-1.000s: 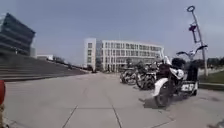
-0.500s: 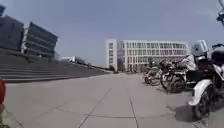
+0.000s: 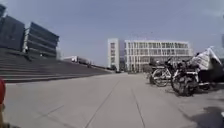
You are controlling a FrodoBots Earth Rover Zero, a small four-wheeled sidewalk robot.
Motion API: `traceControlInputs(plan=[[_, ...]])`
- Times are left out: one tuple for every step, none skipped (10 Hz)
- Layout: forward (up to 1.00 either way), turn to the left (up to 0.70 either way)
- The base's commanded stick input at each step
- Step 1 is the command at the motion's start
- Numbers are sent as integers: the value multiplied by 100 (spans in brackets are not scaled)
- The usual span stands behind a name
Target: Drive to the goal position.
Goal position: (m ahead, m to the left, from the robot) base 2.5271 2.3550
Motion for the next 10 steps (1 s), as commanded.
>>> traceControlInputs(plan=[[70,-1],[70,-1],[70,-1],[70,-1],[70,-1],[70,-1],[70,-1],[70,-1],[70,-1],[70,-1]])
